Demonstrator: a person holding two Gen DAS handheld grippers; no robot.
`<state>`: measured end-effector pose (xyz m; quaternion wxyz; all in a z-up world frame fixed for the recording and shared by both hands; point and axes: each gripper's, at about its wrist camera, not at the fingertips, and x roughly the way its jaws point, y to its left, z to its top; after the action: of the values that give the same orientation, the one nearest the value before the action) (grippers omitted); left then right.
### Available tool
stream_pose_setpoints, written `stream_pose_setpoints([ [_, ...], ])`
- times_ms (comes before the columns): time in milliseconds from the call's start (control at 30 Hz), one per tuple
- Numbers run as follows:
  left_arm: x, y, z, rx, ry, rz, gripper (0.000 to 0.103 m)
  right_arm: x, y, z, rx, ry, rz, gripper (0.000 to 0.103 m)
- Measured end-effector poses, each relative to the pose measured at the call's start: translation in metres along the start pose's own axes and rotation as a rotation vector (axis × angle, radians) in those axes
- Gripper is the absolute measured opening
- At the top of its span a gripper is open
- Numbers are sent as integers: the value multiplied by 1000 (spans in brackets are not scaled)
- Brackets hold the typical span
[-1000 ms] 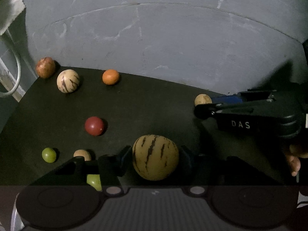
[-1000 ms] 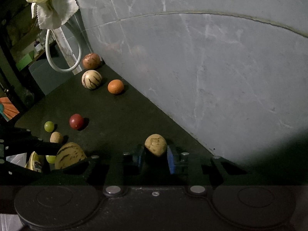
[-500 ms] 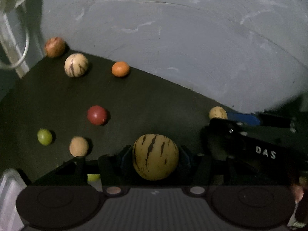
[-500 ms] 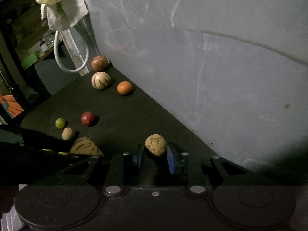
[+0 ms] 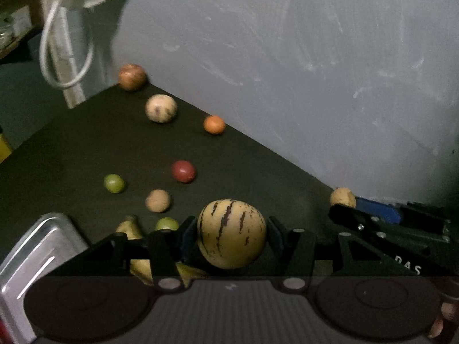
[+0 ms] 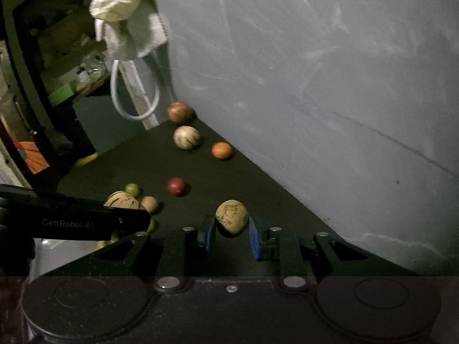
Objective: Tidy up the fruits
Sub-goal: 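Grasp the striped pale melon with the left tool while the right tool grasps a small tan fruit, then release the melon into the tray with the left tool while the right tool releases the tan fruit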
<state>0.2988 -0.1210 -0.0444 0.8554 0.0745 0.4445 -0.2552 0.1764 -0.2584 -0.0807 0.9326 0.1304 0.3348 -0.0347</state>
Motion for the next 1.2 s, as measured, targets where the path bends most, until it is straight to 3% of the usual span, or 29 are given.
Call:
stream_pose_setpoints([
  [333, -65, 58, -17, -88, -77, 86, 56, -9, 63, 34, -70, -16, 136, 27],
  [600, -93, 128, -49, -198, -113, 183, 56, 24, 144, 51, -184, 19, 287, 27],
  [733, -92, 172, -69, -286, -111, 236, 56, 56, 188, 45, -279, 49, 356, 27],
  [900, -79, 220, -90, -368, -91, 279, 56, 100, 224, 22, -398, 113, 385, 27],
  [1200, -54, 251, -112, -403, -48, 263, 56, 152, 248, -9, -552, 184, 361, 27],
])
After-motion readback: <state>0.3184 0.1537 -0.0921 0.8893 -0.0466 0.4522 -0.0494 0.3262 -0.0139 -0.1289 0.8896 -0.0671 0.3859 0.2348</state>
